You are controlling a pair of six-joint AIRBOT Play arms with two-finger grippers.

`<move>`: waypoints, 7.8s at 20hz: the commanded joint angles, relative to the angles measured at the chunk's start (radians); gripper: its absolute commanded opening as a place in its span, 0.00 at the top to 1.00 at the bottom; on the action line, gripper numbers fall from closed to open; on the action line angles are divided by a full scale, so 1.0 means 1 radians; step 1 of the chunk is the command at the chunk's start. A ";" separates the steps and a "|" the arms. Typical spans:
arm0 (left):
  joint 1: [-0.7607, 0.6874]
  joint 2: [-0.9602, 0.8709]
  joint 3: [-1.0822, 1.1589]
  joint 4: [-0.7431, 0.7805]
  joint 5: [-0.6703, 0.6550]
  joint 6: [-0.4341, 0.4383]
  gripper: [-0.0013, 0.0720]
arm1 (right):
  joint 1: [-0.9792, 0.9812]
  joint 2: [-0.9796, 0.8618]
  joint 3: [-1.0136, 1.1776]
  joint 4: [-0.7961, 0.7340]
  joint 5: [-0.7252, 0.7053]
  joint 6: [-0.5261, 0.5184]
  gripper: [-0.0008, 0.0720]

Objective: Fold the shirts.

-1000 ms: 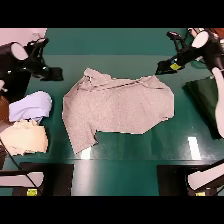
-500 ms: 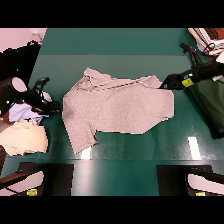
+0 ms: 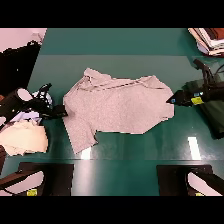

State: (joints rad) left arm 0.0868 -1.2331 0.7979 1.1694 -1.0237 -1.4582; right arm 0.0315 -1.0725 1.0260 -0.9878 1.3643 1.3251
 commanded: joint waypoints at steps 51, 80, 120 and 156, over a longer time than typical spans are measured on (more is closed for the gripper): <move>0.000 0.417 0.976 -0.054 -0.192 0.014 0.95 | -0.272 0.362 0.371 0.051 -0.165 0.034 0.97; 0.000 -0.392 0.679 -0.339 0.111 0.079 0.95 | -0.081 -0.650 0.715 -0.190 -0.106 0.118 0.97; -0.142 0.383 -0.458 -0.250 -0.056 -0.049 0.30 | -0.119 -0.047 0.067 -0.234 -0.052 0.054 0.53; -0.216 0.379 -0.267 -0.278 0.019 -0.053 0.95 | -0.173 -0.026 -0.517 0.018 -0.199 -0.018 0.97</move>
State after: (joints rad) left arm -0.1291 -0.8555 0.5190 0.8654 -0.9707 -1.5158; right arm -0.1810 -1.0626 0.4900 -0.9756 1.1568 1.3403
